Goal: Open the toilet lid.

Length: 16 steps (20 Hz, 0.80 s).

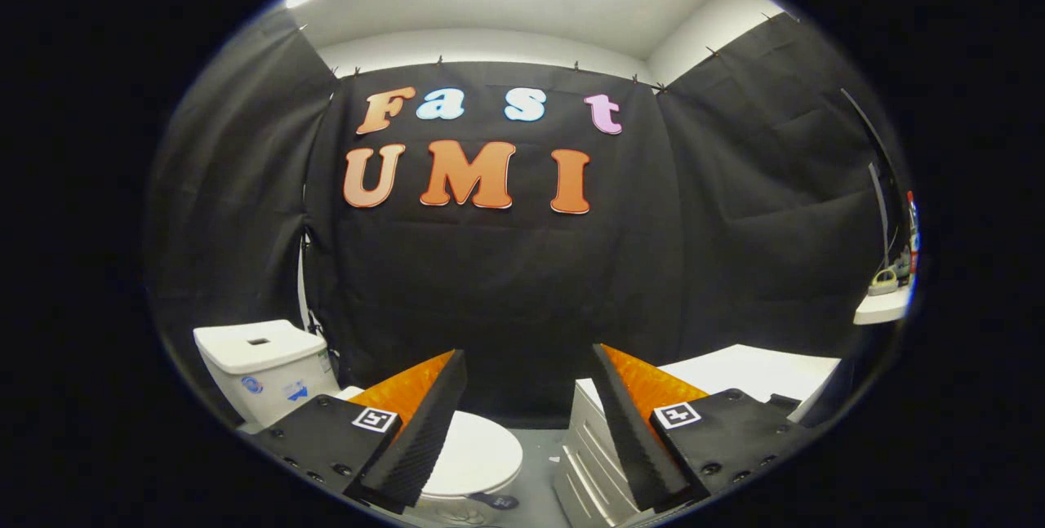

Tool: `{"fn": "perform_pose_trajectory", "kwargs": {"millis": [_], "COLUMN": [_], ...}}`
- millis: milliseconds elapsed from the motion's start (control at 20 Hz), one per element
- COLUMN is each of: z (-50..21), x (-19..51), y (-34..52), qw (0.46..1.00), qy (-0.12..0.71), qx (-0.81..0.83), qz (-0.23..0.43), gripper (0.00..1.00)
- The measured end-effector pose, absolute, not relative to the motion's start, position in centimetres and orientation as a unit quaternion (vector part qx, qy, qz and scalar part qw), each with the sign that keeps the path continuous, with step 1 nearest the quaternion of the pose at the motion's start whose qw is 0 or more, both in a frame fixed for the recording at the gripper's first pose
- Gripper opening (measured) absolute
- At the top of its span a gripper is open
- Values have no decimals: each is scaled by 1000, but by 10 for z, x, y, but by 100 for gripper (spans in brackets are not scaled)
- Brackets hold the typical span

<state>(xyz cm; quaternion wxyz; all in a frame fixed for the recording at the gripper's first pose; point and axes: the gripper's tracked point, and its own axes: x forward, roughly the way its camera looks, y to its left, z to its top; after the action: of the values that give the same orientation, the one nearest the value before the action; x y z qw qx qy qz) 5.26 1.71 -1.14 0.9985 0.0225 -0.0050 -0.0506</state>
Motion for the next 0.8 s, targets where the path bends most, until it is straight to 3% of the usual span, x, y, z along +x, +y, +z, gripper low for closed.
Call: {"fn": "perform_pose_trajectory", "kwargs": {"millis": [400,800], "z": [-176,-311], "x": [97,62], "y": [94,67], "qw": [983,948], "qy": [128,223], "qx": [127,197], "qz": [-45,-115], "gripper": [100,99]}}
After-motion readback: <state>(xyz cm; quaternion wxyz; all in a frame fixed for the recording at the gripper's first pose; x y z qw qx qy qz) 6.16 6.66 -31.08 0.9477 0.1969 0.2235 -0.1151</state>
